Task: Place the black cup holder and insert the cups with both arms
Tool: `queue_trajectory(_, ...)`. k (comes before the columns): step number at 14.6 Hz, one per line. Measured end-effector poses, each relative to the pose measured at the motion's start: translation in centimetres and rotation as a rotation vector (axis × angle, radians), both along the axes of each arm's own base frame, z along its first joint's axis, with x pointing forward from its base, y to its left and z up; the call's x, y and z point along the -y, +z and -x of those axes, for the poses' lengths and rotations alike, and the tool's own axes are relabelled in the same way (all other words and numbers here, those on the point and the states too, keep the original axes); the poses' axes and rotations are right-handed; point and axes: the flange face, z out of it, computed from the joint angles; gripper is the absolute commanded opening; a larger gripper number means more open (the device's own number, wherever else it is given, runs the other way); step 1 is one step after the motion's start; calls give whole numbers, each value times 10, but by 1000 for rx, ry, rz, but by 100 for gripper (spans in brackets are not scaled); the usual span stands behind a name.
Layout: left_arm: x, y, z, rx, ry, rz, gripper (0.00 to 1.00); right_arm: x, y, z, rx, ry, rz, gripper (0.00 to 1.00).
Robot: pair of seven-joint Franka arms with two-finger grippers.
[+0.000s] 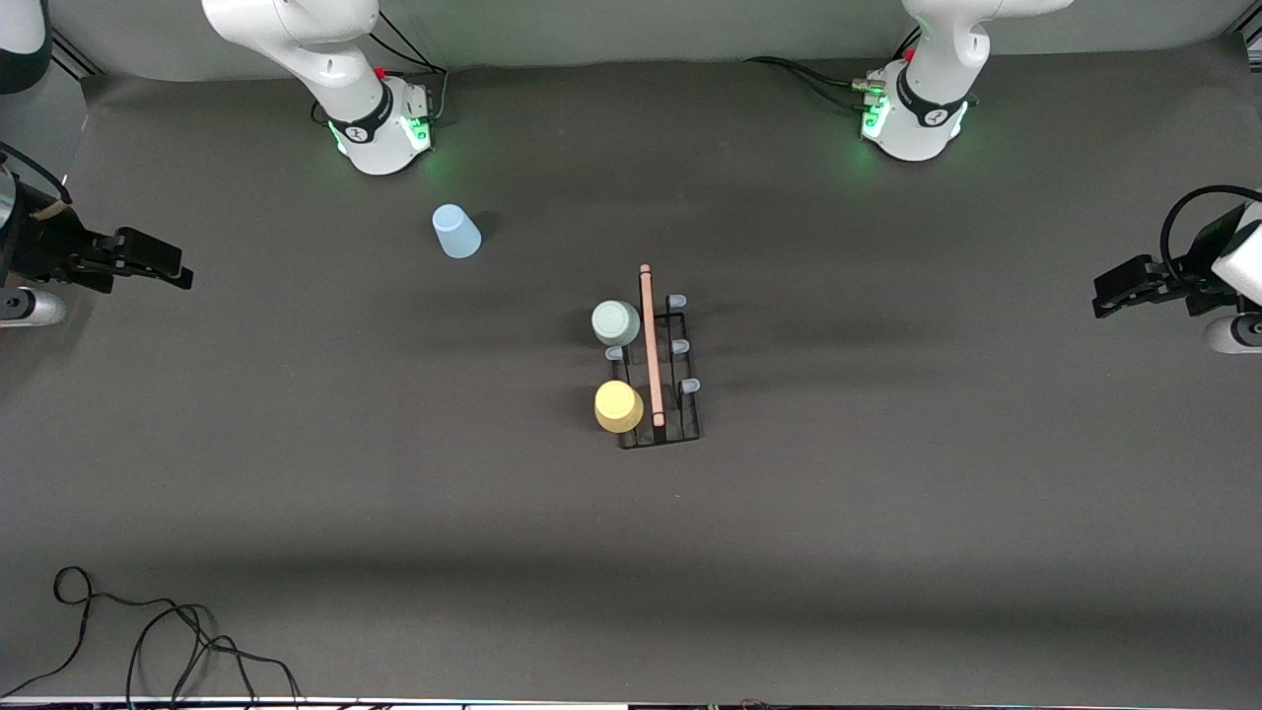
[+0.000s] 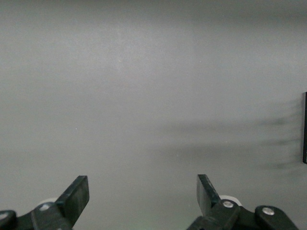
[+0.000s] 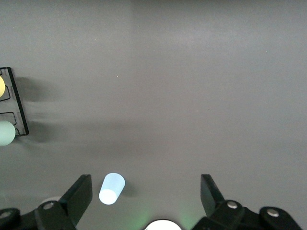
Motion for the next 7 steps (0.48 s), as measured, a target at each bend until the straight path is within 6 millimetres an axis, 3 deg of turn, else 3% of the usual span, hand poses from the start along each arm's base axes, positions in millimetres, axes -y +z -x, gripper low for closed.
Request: queue_trajectory(7, 1, -1, 0, -2, -1, 0, 100, -17, 1, 3, 5, -19, 5, 100)
